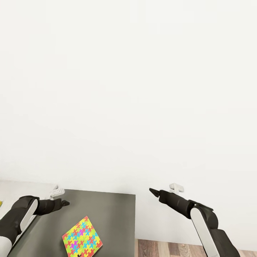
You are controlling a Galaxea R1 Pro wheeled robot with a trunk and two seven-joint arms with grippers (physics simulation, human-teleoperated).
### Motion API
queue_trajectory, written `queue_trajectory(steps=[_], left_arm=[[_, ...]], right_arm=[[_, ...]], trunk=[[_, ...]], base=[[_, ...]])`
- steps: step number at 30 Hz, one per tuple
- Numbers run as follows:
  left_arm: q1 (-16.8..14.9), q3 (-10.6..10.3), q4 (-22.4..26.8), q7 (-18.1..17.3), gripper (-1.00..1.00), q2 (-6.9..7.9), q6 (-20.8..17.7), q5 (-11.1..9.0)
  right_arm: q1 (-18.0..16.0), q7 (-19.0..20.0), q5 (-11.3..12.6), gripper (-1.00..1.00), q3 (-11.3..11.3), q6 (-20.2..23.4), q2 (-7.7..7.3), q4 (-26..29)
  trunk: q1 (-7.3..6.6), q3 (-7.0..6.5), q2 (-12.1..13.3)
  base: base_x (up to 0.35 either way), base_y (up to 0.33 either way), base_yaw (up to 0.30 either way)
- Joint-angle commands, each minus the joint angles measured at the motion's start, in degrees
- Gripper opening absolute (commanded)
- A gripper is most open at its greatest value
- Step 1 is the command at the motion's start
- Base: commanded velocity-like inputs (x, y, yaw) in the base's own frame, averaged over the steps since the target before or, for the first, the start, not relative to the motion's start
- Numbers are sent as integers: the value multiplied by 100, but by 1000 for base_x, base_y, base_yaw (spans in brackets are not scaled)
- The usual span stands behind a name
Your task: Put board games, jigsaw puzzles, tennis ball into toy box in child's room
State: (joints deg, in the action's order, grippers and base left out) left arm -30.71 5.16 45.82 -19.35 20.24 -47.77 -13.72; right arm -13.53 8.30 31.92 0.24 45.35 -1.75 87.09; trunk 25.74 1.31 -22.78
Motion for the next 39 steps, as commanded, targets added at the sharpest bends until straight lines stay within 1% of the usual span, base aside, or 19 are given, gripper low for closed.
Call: queue_trajectory(steps=[1,5,12,18,23,25,32,39], left_arm=[[-5,14,4,-6,100,-2,-32,9],[-5,12,0,75,100,-2,-31,5],[-5,7,-2,116,100,-7,-31,8],[-5,-2,-2,108,100,-71,-31,9],[-5,-14,-8,72,100,-92,-29,5],[-5,-43,-90,62,100,-98,-16,5],[-5,-239,-484,22,100,-79,128,-11],[-5,-301,-597,-230,100,-64,225,-18]], right_arm=[[-6,24,-20,100,3,26,-3,10],[-8,17,-17,100,12,33,-4,25],[-17,9,-8,100,26,88,20,11],[-25,6,-16,100,35,143,26,-4],[-27,5,-18,100,41,153,16,-6],[-27,9,-19,100,42,156,15,-7],[-27,12,-14,100,41,153,31,-8],[-27,14,-11,100,38,150,51,-14]], trunk=[[4,14,-13],[4,25,-13],[4,79,-13],[4,134,-13],[4,181,-13],[4,200,-13],[4,266,-13],[4,332,-13]], base=[[0,0,0],[0,0,0],[0,0,0],[0,0,0],[0,0,0],[0,0,0],[0,0,0],[0,0,0]])
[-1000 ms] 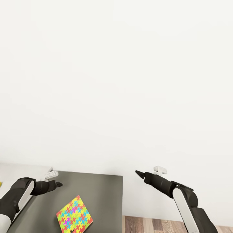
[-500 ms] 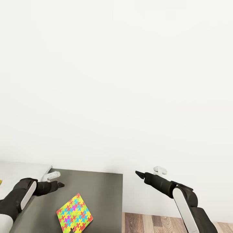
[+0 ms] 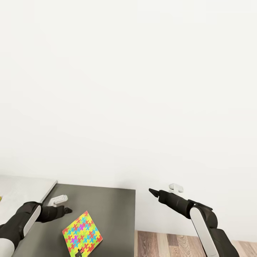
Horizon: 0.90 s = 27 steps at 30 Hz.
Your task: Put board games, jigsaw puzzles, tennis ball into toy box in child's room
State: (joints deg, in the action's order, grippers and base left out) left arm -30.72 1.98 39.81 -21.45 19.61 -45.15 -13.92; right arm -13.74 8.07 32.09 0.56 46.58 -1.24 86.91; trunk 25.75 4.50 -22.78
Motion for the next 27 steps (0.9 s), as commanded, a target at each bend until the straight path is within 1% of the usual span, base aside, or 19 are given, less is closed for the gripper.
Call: queue_trajectory(steps=[1,11,20,23,27], left_arm=[[-5,11,-2,-68,100,-2,-32,4],[-7,-11,-24,-544,100,16,-13,9],[-5,-8,-26,-1267,100,48,4,23],[-5,-11,-26,-1401,100,65,16,29],[-5,-13,-30,-1461,100,107,24,29]], right_arm=[[-5,36,-28,100,6,27,2,3],[-5,44,-27,100,12,19,-2,3],[-5,52,-27,100,13,0,9,1],[-5,53,-27,100,7,-5,12,1],[-5,54,-27,100,1,-9,16,1]], trunk=[[3,23,-14],[3,117,-14],[3,202,-14],[3,231,-14],[3,269,-14]], base=[[0,0,0],[0,0,0],[0,0,0],[0,0,0],[0,0,0]])
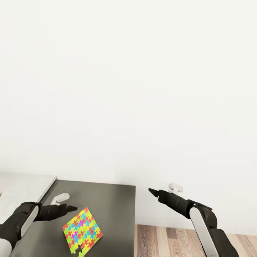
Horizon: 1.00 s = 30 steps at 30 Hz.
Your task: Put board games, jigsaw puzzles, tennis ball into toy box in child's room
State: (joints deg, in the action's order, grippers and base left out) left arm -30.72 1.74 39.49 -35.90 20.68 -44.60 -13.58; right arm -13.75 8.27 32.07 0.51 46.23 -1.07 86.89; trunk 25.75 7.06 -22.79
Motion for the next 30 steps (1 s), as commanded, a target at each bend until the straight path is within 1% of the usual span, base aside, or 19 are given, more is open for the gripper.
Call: queue_trajectory(steps=[1,11,15,22,30], left_arm=[[-4,12,1,-24,100,9,-30,-4],[-1,16,-2,-62,100,75,-23,-4],[1,18,-1,-69,100,141,-23,-8],[4,25,-1,-147,100,248,-17,-10],[4,-7,-6,-197,100,259,71,-5]], right_arm=[[-5,34,-26,100,3,25,0,4],[-5,35,-26,100,-18,15,2,-3],[-5,33,-26,100,-24,12,2,-4],[-5,34,-32,100,-34,4,2,11],[-5,30,-33,100,-41,1,2,19]], trunk=[[3,22,-13],[3,117,-13],[3,145,-13],[3,162,-13],[3,165,-13]], base=[[0,0,0],[0,0,0],[0,0,0],[0,0,0],[0,0,0]])
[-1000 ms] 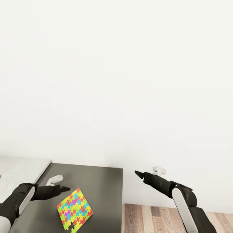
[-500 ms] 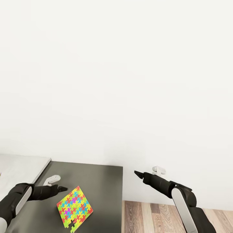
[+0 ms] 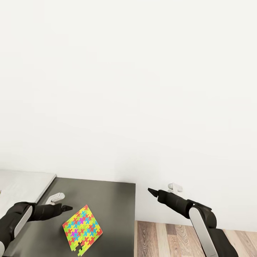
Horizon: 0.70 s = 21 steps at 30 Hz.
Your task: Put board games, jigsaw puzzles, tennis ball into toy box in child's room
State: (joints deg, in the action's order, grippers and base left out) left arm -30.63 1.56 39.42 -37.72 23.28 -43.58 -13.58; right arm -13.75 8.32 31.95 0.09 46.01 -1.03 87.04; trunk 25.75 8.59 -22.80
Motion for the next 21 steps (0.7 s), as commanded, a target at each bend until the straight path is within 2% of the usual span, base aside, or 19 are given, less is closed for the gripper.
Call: queue_trajectory(steps=[1,10,21], left_arm=[[-4,9,0,-17,100,0,-25,-5],[-4,-2,-5,-24,100,-6,10,-4],[-4,-3,-20,-25,100,-10,76,-3]], right_arm=[[-5,24,-21,100,1,23,-2,4],[-4,27,-15,100,0,22,-2,5],[-4,29,-15,100,8,22,-2,3]], trunk=[[3,12,-12],[3,27,-12],[3,111,-12]], base=[[0,0,0],[0,0,0],[0,0,0]])
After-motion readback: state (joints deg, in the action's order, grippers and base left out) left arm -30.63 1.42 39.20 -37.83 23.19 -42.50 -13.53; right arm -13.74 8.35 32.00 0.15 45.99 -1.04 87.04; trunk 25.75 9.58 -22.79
